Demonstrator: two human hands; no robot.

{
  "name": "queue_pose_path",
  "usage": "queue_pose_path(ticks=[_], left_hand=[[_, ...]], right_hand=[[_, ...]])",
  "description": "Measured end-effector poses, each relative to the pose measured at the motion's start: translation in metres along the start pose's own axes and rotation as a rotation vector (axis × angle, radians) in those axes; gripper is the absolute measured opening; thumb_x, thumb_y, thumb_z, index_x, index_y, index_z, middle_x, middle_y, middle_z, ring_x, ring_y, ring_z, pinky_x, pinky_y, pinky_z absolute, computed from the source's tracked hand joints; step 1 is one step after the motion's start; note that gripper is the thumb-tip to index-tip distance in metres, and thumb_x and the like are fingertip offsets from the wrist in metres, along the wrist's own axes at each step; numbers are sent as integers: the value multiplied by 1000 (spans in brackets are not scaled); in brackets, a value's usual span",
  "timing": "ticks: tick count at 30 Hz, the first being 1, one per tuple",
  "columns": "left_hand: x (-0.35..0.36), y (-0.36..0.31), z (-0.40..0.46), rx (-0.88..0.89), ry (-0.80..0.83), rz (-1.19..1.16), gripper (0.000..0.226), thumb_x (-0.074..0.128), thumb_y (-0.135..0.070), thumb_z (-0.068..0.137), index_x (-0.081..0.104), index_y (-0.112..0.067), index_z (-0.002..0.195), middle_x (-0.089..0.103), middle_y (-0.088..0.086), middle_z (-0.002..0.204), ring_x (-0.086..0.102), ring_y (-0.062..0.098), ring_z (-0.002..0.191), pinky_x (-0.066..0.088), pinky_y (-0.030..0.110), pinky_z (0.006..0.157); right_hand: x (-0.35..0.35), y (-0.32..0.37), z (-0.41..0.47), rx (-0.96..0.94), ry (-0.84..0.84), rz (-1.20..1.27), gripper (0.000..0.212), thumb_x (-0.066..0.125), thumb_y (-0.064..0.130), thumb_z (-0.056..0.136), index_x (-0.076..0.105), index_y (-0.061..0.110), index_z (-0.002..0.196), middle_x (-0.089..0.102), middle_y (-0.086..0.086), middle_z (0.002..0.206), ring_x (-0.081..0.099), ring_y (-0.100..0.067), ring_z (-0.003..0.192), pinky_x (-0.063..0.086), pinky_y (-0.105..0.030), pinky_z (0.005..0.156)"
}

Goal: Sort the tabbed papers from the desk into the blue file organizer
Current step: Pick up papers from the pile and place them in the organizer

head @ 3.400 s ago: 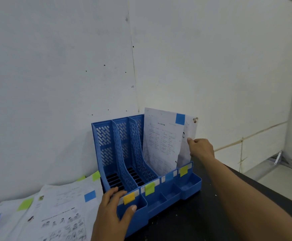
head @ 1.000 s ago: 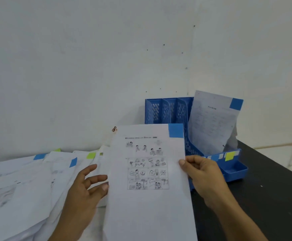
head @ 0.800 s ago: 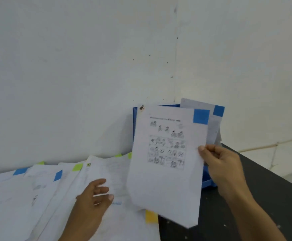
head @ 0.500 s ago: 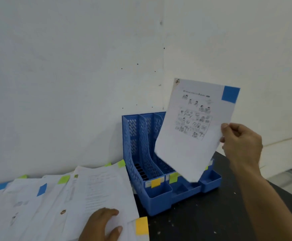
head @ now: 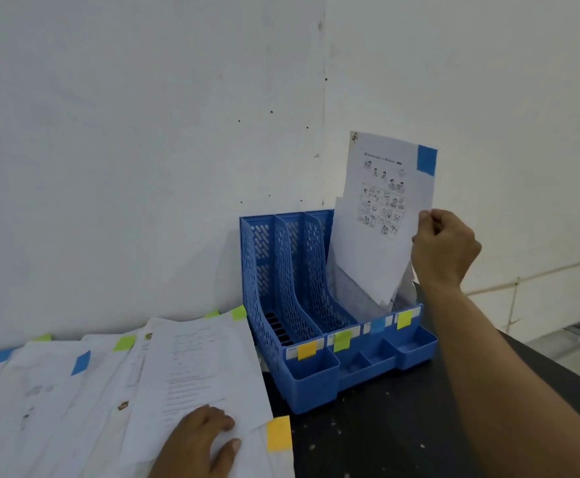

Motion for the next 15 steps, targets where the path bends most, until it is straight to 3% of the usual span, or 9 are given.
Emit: queue_pose_path(ticks=[4, 7, 9, 12, 15], left_hand=[[3, 4, 1, 3, 7, 43, 30, 54, -54, 66, 71, -30, 73, 67, -11, 81, 51, 4, 90, 16, -4, 99], [3, 4, 5, 8, 10, 17, 20, 54, -58, 67, 62, -42, 77, 62, -16, 80, 51, 7, 90, 16, -4, 98], [3, 4, 6, 41, 3, 20, 18, 47, -63, 80, 55, -47, 82, 59, -18, 81, 51, 6, 89, 15, -2, 99], [6, 8, 4, 81, -2, 43, 32, 24, -68, 93, 46, -45, 92, 48, -25, 93, 48, -2, 88, 15, -1, 101], [6, 9, 6, 102, -2, 51, 35, 21, -68, 94, 47, -45, 91, 41, -26, 95, 46, -6, 88, 17, 3, 104]], right_hand=[[12, -11, -14, 52, 74, -16, 24, 56, 29, 99, 73, 12, 96, 73, -5, 81, 69, -22, 74, 39, -10, 66], [19, -21, -31, 114, 123, -22, 21, 56, 29, 100, 71, 15, 94, 72, -3, 79, 70, -18, 71, 42, -13, 62], [22, -30, -40, 170, 125, 11, 18, 57, 29, 100, 70, 16, 96, 73, -4, 82, 70, -16, 70, 51, -21, 64], [26, -40, -46, 206, 135, 8, 15, 59, 29, 99, 68, 17, 95, 73, -5, 85, 71, -17, 71, 60, -34, 69], [33, -48, -47, 246, 191, -41, 16, 60, 29, 99, 68, 17, 93, 72, -5, 84, 71, -18, 71, 61, -37, 73]])
Point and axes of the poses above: each hand's wrist, its own z-axis towards the middle knuckle, its own x-axis out of the palm, y = z × x, the point moved 5 cm from there along z, towards the middle knuckle
